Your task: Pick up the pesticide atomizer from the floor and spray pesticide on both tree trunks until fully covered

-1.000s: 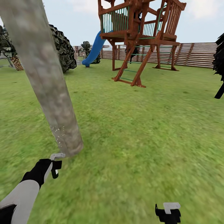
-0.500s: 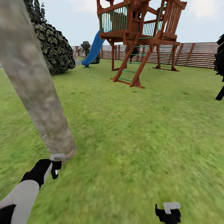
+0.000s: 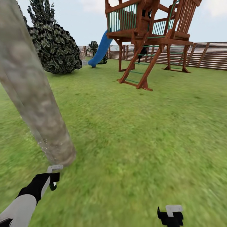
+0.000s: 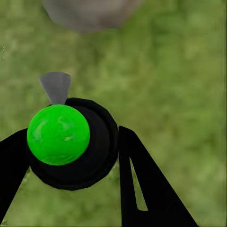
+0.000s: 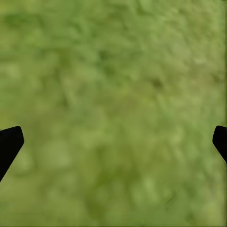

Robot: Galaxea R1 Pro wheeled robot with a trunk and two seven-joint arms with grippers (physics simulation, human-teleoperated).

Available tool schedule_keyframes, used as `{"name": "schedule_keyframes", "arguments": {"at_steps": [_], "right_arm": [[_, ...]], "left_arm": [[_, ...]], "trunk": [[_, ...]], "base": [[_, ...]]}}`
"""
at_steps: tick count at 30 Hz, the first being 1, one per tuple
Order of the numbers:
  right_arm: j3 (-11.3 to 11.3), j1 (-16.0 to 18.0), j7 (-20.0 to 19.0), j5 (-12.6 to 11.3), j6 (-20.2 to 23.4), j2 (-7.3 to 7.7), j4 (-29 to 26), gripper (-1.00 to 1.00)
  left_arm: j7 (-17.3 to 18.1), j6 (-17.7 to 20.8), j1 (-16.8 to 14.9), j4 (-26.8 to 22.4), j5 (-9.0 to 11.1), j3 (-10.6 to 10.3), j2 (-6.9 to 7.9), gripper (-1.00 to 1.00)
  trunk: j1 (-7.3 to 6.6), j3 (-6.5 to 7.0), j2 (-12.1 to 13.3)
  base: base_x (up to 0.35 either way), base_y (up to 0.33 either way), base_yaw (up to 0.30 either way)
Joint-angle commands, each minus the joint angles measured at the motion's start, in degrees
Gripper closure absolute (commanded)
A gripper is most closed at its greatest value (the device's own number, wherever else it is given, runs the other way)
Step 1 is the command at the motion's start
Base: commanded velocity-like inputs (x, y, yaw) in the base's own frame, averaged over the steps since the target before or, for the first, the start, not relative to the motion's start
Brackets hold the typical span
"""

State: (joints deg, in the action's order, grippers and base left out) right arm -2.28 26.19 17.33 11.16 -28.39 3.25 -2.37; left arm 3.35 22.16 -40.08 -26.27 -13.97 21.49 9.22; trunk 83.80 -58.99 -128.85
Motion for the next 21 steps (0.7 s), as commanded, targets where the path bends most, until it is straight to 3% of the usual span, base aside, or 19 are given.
{"name": "schedule_keyframes", "arguments": {"at_steps": [1, 4, 13, 18, 21], "right_arm": [[0.0, 0.0, 0.0, 0.0, 0.0, 0.00, 0.0, -1.00], [0.0, 0.0, 0.0, 0.0, 0.0, -0.07, 0.0, -1.00], [0.0, 0.0, 0.0, 0.0, 0.0, -0.17, 0.0, -1.00], [0.0, 0.0, 0.0, 0.0, 0.0, -0.17, 0.0, -1.00], [0.0, 0.0, 0.0, 0.0, 0.0, -0.17, 0.0, -1.00]], "left_arm": [[-1.0, 0.0, 0.0, 0.0, 0.1, 0.0, 0.08, 1.00], [-3.6, -0.2, 0.0, 0.8, 0.2, 0.0, 0.33, 1.00], [-3.5, -0.4, 0.0, 0.9, 0.4, 0.1, 0.36, 1.00], [-3.3, -0.4, 0.0, 0.9, 0.4, 0.1, 0.28, 1.00], [-3.3, -0.4, 0.0, 0.9, 0.4, 0.1, 0.27, 1.00]], "trunk": [[0.00, 0.00, 0.0], [0.00, 0.00, 0.0], [0.00, 0.00, 0.0], [0.00, 0.00, 0.0], [0.00, 0.00, 0.0]], "base": [[0.278, -0.153, 0.000], [0.289, -0.134, 0.000], [0.279, -0.135, 0.210], [0.038, -0.262, 0.266], [0.001, -0.272, 0.059]]}}
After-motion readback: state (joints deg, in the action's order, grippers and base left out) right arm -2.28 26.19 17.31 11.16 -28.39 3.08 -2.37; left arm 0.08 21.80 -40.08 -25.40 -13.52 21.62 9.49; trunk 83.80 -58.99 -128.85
